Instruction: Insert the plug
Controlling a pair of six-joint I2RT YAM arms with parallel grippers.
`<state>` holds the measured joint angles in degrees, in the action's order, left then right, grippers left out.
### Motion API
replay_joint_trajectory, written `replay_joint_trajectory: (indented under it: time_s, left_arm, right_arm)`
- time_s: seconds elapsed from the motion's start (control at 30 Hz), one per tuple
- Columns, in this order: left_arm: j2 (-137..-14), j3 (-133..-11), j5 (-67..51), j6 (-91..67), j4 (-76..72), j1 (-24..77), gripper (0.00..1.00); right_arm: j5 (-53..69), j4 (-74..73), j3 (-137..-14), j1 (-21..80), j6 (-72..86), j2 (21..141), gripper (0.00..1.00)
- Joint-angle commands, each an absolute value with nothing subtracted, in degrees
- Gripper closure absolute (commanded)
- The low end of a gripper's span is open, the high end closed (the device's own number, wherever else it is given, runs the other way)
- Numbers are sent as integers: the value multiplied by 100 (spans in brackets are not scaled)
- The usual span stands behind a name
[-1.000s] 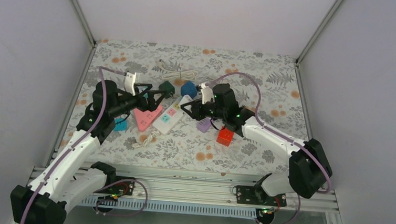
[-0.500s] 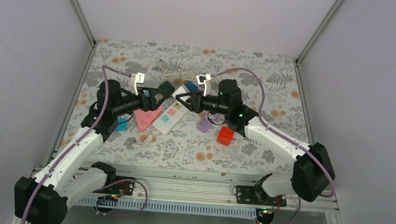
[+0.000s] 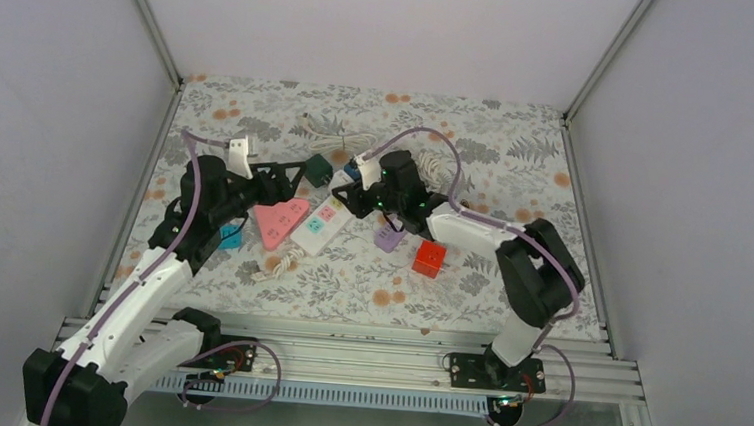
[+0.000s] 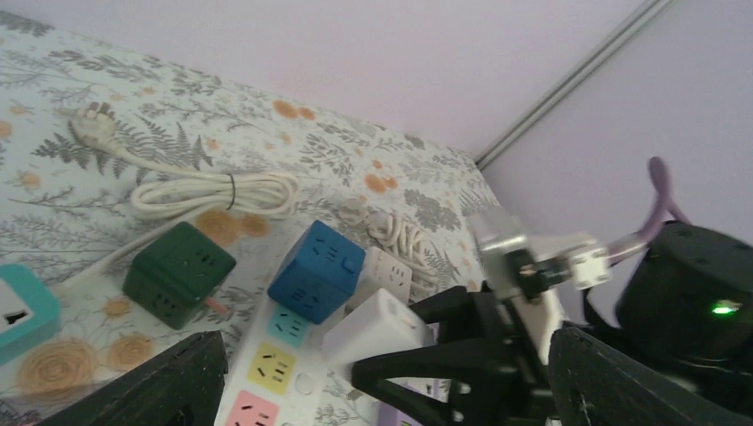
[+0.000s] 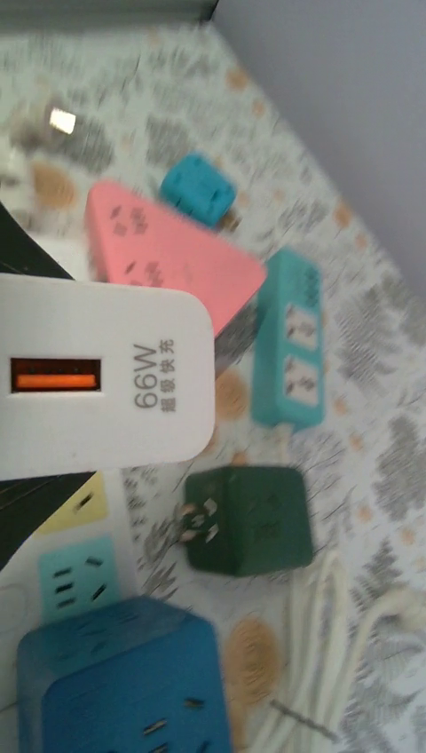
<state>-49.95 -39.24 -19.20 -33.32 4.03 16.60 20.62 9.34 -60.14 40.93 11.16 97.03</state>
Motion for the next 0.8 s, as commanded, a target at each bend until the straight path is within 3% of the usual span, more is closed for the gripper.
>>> replay_joint_trajectory:
  time_s: [0.0, 0.77]
  left_arm:
    - [-4886, -3882, -1567, -3164, 567, 1625, 10]
    - [-5108, -3956, -1409, -3249, 608, 1610, 8]
  right_arm:
    - [1558, 1191, -6197, 4036, 176, 10208, 77]
    - [1417, 1489, -6534, 3990, -234, 11351, 79]
